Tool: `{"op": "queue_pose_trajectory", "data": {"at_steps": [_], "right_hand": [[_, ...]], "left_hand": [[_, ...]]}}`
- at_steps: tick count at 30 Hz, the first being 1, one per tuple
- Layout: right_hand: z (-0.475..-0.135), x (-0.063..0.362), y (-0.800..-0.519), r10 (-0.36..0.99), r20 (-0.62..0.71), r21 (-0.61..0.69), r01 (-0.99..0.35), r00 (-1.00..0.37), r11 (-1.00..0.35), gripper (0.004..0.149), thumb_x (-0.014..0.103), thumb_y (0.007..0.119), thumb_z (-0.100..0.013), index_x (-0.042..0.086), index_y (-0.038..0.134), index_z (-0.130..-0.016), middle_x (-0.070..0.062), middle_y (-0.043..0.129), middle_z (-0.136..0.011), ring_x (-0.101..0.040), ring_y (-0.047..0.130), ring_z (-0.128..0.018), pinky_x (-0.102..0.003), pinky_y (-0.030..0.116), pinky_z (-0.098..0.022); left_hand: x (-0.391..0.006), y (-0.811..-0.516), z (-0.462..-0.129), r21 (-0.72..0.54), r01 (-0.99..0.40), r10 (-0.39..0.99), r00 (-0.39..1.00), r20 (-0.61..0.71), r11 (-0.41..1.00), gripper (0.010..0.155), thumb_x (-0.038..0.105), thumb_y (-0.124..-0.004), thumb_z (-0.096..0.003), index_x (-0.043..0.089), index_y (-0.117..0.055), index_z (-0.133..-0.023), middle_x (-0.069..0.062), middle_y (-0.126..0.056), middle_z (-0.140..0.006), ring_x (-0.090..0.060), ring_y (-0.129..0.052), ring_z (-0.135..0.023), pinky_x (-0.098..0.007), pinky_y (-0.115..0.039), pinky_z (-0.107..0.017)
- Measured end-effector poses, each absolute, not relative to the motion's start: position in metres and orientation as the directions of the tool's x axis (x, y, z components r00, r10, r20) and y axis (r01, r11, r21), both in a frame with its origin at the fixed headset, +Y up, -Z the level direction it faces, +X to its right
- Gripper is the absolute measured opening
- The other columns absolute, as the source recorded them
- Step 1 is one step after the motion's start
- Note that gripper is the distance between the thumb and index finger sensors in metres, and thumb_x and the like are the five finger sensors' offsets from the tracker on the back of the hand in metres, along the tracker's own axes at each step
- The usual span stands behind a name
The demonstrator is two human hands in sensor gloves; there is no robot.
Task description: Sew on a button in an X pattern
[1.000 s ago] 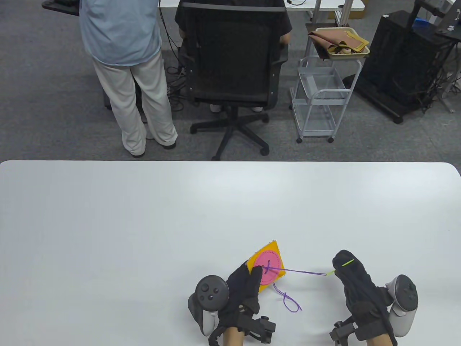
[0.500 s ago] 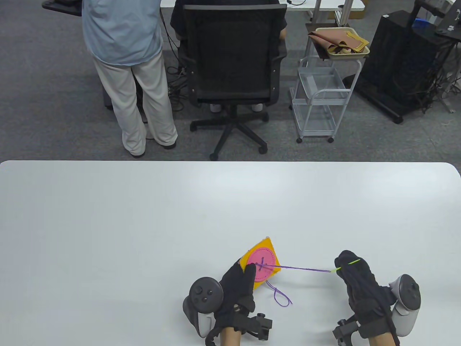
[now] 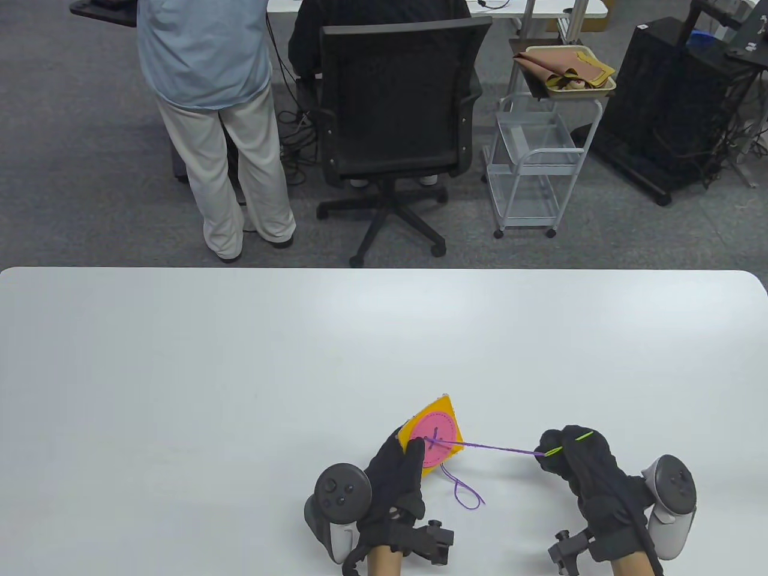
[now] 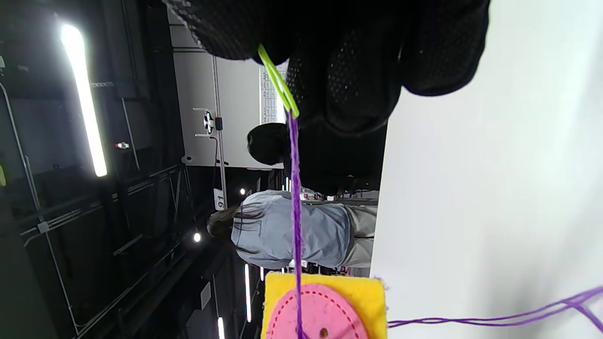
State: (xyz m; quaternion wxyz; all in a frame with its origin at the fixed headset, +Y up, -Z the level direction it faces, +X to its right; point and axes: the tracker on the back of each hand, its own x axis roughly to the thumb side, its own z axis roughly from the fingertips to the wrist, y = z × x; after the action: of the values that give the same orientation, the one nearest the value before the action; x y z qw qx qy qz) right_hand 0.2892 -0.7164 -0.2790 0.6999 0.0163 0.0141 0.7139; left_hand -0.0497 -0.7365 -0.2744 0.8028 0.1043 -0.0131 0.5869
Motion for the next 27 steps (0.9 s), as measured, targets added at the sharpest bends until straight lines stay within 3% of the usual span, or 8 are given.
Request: {"op": "queue_pose_trajectory", "data": {"at_steps": [9,13,18,27], "right_hand": [[-0.28,0.288,-0.717,0.995,-0.002,0.025,-0.995,-0.1,-0.1,0.041,0.033,0.057,-0.057,0.011,0.052,-0.092,-0.011,0.091,-0.077,-0.027,0.095,-0.065,-0.052,0.076,-0.062],[-0.28,0.285,-0.717,0.993,0.003,0.057,-0.992,-0.114,-0.114,0.044,0.034,0.058,-0.057,0.011,0.052,-0.094,-0.006,0.09,-0.065,-0.021,0.092,-0.054,-0.049,0.075,-0.058],[-0.278,0.283,-0.713,0.987,0.032,0.053,-0.986,-0.159,-0.16,0.045,0.033,0.063,-0.056,0.016,0.054,-0.096,-0.001,0.087,-0.064,-0.018,0.088,-0.055,-0.049,0.073,-0.06],[-0.274,0.271,-0.709,0.962,0.096,0.084,-0.961,-0.256,-0.265,0.038,0.033,0.071,-0.054,0.022,0.071,-0.09,-0.005,0.086,-0.067,-0.019,0.086,-0.059,-0.05,0.071,-0.063]], "left_hand": [[-0.046,-0.735,-0.274,0.132,-0.953,0.944,0.291,0.157,0.272,0.046,0.041,-0.07,-0.0536,0.02,-0.08,-0.093,-0.003,-0.093,-0.086,-0.021,-0.105,-0.061,-0.044,-0.088,-0.042],[-0.042,-0.734,-0.274,0.089,-0.958,0.943,0.283,0.175,0.271,0.045,0.041,-0.071,-0.0534,0.021,-0.08,-0.093,-0.002,-0.093,-0.087,-0.019,-0.107,-0.057,-0.041,-0.09,-0.039],[-0.035,-0.731,-0.273,0.072,-0.952,0.932,0.305,0.198,0.296,0.046,0.041,-0.071,-0.0531,0.022,-0.079,-0.094,-0.001,-0.093,-0.088,-0.018,-0.107,-0.056,-0.04,-0.091,-0.038],[-0.028,-0.731,-0.272,0.051,-0.948,0.926,0.318,0.204,0.314,0.046,0.041,-0.071,-0.0533,0.022,-0.079,-0.094,-0.001,-0.093,-0.088,-0.018,-0.107,-0.056,-0.04,-0.091,-0.037]]}}
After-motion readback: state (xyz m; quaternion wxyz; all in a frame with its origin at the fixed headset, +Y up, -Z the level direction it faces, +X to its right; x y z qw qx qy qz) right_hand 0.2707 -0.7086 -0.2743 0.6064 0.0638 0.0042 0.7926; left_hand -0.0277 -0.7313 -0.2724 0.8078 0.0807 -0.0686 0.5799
